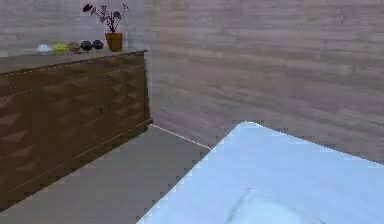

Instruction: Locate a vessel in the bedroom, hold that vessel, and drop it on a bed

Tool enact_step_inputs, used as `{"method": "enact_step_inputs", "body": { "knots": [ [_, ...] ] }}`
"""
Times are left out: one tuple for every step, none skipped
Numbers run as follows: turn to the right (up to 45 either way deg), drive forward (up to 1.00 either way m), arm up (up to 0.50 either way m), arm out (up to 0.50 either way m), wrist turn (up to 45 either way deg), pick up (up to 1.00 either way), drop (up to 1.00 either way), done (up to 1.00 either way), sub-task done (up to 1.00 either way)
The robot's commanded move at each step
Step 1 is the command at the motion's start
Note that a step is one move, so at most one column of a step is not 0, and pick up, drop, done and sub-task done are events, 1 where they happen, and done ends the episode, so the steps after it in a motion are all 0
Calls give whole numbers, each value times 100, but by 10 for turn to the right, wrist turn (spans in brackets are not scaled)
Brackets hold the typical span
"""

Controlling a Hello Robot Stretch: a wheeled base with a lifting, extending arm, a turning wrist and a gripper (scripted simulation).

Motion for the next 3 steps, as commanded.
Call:
{"method": "enact_step_inputs", "body": {
  "knots": [
    [450, 0, 0, 0, 0, 0, 0, 0, 0],
    [450, 0, 0, 0, 0, 0, 0, 0, 0],
    [-450, 0, 0, 0, 0, 0, 0, 0, 0]
  ]
}}
